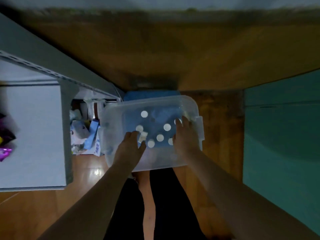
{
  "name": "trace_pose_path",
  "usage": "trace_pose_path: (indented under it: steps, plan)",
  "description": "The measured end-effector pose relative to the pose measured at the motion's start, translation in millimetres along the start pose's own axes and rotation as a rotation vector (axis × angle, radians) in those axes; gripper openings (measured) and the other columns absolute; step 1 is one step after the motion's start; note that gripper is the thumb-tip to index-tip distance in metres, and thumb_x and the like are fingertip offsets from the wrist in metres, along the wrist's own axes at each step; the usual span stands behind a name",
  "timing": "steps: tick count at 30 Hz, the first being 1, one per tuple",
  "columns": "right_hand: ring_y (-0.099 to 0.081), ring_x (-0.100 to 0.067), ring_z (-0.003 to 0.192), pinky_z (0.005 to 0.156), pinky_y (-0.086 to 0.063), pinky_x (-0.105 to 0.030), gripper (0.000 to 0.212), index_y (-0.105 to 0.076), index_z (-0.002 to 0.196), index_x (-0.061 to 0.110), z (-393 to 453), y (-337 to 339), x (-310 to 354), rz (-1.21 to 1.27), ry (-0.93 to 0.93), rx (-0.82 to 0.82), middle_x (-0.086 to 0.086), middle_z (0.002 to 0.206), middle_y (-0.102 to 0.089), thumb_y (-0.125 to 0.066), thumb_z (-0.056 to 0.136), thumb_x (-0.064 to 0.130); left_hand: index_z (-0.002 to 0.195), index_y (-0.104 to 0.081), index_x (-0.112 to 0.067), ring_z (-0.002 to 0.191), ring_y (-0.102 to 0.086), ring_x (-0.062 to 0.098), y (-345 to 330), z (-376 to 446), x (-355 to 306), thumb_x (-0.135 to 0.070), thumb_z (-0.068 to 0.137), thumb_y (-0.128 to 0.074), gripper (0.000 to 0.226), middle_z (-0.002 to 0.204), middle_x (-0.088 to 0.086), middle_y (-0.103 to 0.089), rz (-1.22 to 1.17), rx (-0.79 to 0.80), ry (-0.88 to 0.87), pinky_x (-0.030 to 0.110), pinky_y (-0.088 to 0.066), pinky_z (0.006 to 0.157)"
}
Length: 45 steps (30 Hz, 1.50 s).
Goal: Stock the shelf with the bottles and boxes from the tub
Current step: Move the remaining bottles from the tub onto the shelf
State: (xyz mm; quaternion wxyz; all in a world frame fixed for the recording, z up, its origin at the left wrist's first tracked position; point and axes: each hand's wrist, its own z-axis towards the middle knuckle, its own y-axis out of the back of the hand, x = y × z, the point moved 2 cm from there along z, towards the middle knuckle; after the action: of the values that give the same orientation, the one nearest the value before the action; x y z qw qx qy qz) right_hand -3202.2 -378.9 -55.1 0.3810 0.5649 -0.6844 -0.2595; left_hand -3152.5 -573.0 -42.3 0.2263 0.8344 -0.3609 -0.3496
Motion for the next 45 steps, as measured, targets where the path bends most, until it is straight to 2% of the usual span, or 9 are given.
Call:
trace_pose_path:
  steps: [4, 6, 15, 20, 26, 29, 33, 39, 45]
  plan:
    - [-0.023, -0.034, 0.147, 0.118, -0.027, -0.041, 0.085, -0.01, 0.157, 0.015, 38.0, -28.4, -5.0, -0.202, -0.005, 0.141, -0.014, 0.163, -0.011, -0.065, 0.093, 0.024, 0.139, -0.044, -0.013, 0.101, -0.061, 0.035, -22.2, 38.0, 16.7, -0.028, 0.091, -0.063, 0.053, 0.128, 0.012, -0.047, -0.012, -0.035, 0.083, 0.042, -0.05, 0.086]
    - [-0.027, -0.034, 0.145, 0.116, -0.029, -0.038, 0.089, -0.01, 0.157, 0.015, 51.4, -39.1, -8.7, -0.271, 0.018, 0.172, -0.014, 0.161, -0.013, -0.068, 0.09, 0.028, 0.143, -0.04, -0.017, 0.099, -0.062, 0.033, -31.7, 51.1, 23.5, -0.028, 0.091, -0.064, 0.058, 0.131, 0.011, -0.043, -0.008, -0.047, 0.102, 0.043, -0.052, 0.088]
    - [-0.052, -0.026, 0.123, 0.104, -0.043, -0.034, 0.039, -0.05, 0.131, 0.017, 73.5, -59.8, -18.9, -0.217, 0.138, 0.069, -0.009, 0.134, -0.055, -0.062, 0.094, 0.02, 0.12, -0.06, -0.018, 0.102, -0.06, 0.03, -44.2, 82.3, 24.6, -0.017, 0.088, -0.066, 0.032, 0.113, 0.011, -0.057, -0.118, -0.074, 0.231, 0.035, -0.049, 0.089]
    - [-0.058, -0.03, 0.116, 0.098, -0.047, -0.036, 0.035, -0.06, 0.124, 0.007, 56.5, -21.4, -5.7, 0.018, 0.131, -0.051, -0.014, 0.126, -0.062, -0.065, 0.089, 0.004, 0.11, -0.06, -0.013, 0.093, -0.058, 0.022, -12.9, 63.9, 13.6, -0.007, 0.081, -0.07, 0.031, 0.105, 0.006, -0.062, -0.325, -0.131, 0.298, 0.026, -0.042, 0.076]
    - [-0.06, -0.013, 0.108, 0.104, -0.044, -0.025, 0.026, -0.064, 0.118, 0.015, 17.8, 48.7, 33.3, 0.38, 0.17, -0.119, -0.003, 0.118, -0.065, -0.06, 0.094, 0.007, 0.096, -0.056, -0.014, 0.081, -0.059, 0.012, 36.4, 7.9, -20.6, -0.015, 0.083, -0.074, 0.022, 0.088, -0.007, -0.06, -0.548, -0.178, 0.276, 0.016, -0.041, 0.063]
    - [-0.055, -0.012, 0.106, 0.096, -0.038, -0.015, 0.03, -0.064, 0.117, 0.015, -10.7, 98.0, 51.3, 0.483, 0.233, -0.206, -0.004, 0.12, -0.062, -0.061, 0.089, 0.003, 0.106, -0.055, -0.017, 0.092, -0.066, 0.023, 62.8, -28.1, -40.0, -0.028, 0.074, -0.079, 0.041, 0.102, 0.005, -0.065, -0.696, -0.198, 0.277, 0.033, -0.054, 0.078]
    - [-0.056, -0.012, 0.108, 0.093, -0.046, -0.021, 0.036, -0.064, 0.12, 0.021, -56.5, 165.2, 72.5, 0.631, 0.278, -0.264, 0.002, 0.121, -0.057, -0.063, 0.089, 0.003, 0.119, -0.062, -0.019, 0.101, -0.066, 0.027, 93.6, -78.8, -56.1, -0.048, 0.059, -0.064, 0.066, 0.111, 0.009, -0.067, -0.759, -0.208, 0.223, 0.052, -0.054, 0.092]
    - [-0.06, -0.006, 0.097, 0.08, -0.052, -0.026, 0.035, -0.065, 0.117, 0.029, -155.9, 240.7, 117.2, 0.824, 0.394, -0.363, 0.009, 0.113, -0.06, -0.063, 0.09, 0.007, 0.118, -0.06, -0.021, 0.1, -0.061, 0.02, 162.7, -181.3, -96.3, -0.027, 0.084, -0.065, 0.035, 0.11, 0.001, -0.062, -0.786, -0.262, 0.062, 0.042, -0.055, 0.091]
    - [-0.061, 0.006, 0.087, 0.063, -0.049, -0.011, 0.032, -0.059, 0.11, 0.031, -283.4, 292.6, 181.8, 0.967, 0.532, -0.432, 0.015, 0.104, -0.064, -0.071, 0.085, 0.014, 0.116, -0.066, -0.014, 0.086, -0.067, 0.01, 220.8, -304.9, -82.4, -0.018, 0.096, -0.058, 0.022, 0.103, 0.008, -0.071, -0.989, -0.373, -0.209, 0.017, -0.052, 0.066]
